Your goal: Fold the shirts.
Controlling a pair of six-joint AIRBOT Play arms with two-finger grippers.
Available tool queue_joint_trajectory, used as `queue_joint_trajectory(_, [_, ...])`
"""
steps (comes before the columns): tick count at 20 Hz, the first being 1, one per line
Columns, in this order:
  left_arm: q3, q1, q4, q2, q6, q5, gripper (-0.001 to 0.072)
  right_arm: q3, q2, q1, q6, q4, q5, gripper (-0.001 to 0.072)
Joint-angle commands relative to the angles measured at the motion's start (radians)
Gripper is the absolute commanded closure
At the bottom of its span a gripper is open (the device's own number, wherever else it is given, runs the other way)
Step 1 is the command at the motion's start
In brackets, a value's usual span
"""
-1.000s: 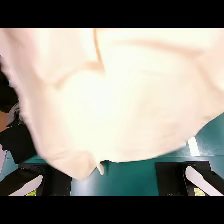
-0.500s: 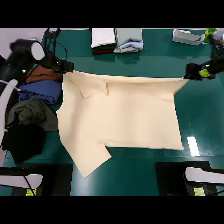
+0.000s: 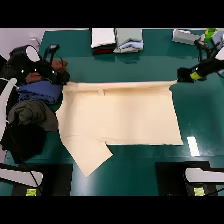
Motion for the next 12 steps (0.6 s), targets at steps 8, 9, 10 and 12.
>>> queue_joint_trajectory(8, [-0.194, 0.019, -0.106, -0.001, -0.003, -0.007, 0.068, -0.367, 0.092, 0.003, 0.029, -0.027, -0.126, 0.0693])
queue_joint_trajectory(9, [-0.19, 0.019, -0.106, -0.002, -0.006, -0.03, 0.0476, -0.359, 0.093, 0.003, 0.029, -0.013, -0.119, 0.0586])
queue_joint_trajectory(10, [-0.187, 0.019, -0.105, 0.0, -0.022, -0.054, 0.0235, -0.344, 0.094, 0.002, 0.029, 0.011, -0.114, 0.0397])
queue_joint_trajectory(12, [-0.178, 0.019, -0.098, 0.021, -0.031, -0.088, 0.0289, -0.286, 0.094, -0.003, 0.028, 0.042, -0.051, 0.0355])
